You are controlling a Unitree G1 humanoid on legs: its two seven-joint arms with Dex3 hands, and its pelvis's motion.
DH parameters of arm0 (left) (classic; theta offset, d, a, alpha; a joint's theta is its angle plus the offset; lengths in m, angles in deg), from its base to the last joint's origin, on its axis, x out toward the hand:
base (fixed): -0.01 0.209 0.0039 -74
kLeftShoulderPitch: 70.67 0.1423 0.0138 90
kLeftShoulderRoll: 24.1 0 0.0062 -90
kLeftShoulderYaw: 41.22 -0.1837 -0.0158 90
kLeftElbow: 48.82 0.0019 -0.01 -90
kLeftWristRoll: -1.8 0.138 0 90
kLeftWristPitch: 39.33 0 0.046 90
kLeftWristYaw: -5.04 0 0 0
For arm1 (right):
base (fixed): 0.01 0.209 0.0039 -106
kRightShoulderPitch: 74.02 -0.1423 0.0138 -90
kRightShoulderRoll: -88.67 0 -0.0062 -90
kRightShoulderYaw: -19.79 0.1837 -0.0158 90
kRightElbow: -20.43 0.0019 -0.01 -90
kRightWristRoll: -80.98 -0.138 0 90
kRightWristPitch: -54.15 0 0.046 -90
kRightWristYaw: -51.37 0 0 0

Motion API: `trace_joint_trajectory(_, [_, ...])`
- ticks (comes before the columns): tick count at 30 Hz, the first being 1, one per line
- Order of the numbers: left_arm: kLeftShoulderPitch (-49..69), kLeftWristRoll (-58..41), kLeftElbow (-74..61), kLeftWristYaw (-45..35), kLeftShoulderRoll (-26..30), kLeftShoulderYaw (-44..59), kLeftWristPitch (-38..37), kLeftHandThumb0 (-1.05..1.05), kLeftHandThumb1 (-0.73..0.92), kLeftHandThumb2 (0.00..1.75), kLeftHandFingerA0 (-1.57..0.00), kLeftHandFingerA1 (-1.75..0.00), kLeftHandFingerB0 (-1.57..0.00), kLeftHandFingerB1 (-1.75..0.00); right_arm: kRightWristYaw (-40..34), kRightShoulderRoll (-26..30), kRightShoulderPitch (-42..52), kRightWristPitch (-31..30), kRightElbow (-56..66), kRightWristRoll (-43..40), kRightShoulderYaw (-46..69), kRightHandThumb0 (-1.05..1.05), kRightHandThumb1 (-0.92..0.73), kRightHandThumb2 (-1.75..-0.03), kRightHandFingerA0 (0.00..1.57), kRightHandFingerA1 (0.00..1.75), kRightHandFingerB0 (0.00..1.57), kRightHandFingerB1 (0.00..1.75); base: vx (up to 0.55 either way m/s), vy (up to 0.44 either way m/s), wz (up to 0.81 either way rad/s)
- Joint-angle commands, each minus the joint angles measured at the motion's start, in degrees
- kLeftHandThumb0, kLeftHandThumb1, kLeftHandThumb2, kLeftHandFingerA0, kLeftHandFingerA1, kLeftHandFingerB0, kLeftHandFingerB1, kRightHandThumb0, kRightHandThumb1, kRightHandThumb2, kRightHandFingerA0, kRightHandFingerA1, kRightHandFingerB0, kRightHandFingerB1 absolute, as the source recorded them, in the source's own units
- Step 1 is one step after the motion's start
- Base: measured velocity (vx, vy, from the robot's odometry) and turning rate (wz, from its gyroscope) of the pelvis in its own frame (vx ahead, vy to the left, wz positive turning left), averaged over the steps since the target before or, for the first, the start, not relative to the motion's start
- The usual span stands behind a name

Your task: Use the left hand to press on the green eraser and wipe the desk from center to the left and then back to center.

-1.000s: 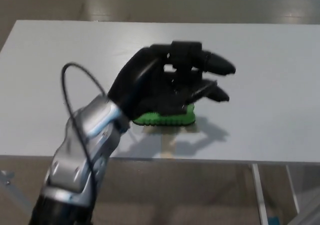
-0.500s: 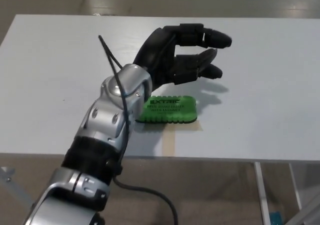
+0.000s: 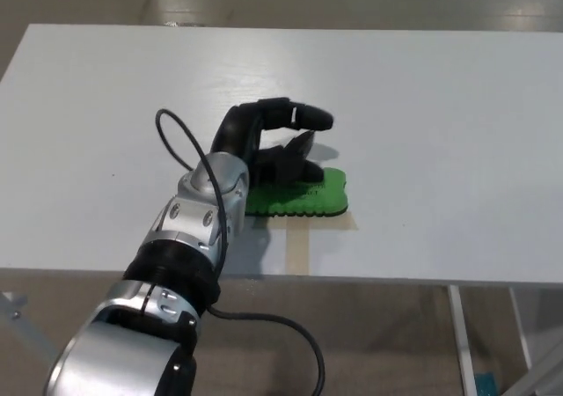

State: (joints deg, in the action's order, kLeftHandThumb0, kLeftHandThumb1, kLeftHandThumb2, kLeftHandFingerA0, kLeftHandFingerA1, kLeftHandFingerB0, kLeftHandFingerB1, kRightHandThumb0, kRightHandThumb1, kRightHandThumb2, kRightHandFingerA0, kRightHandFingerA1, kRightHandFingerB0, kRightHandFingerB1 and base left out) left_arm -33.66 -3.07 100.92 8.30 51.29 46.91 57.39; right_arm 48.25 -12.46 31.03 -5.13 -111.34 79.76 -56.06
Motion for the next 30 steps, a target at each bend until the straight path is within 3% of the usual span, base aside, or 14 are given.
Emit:
trace_joint_trajectory(1, [0.31,2.51,3.29,2.61,0.46,0.86,-4.02,-0.16,0.88,0.67,-0.86,-0.97,-0.83,-0.90,-0.02,-0.40,0.94,0.02,1.57,-0.47,-0.41,-0.20,-0.69,-0.60,0.77,0.59,0.51,0.46,0.00,0.000,0.00])
trace_joint_trajectory(12, [2.52,4.57,5.49,3.05,0.21,0.28,-6.36,-0.15,0.86,0.64,-0.88,-0.86,-0.86,-0.81,-0.56,0.29,0.25,1.30,0.08,0.34,-0.62,-0.22,-0.68,-0.60,0.77,0.58,0.51,0.45,0.00,0.000,0.00])
trace_joint_trajectory(30, [10.32,4.10,5.97,1.26,-1.95,1.46,-10.61,-0.15,0.85,0.65,-0.89,-0.89,-0.88,-0.77,-0.94,0.12,-0.04,1.21,0.26,0.20,-0.56,-0.21,-0.69,-0.60,0.79,0.59,0.51,0.46,0.00,0.000,0.00])
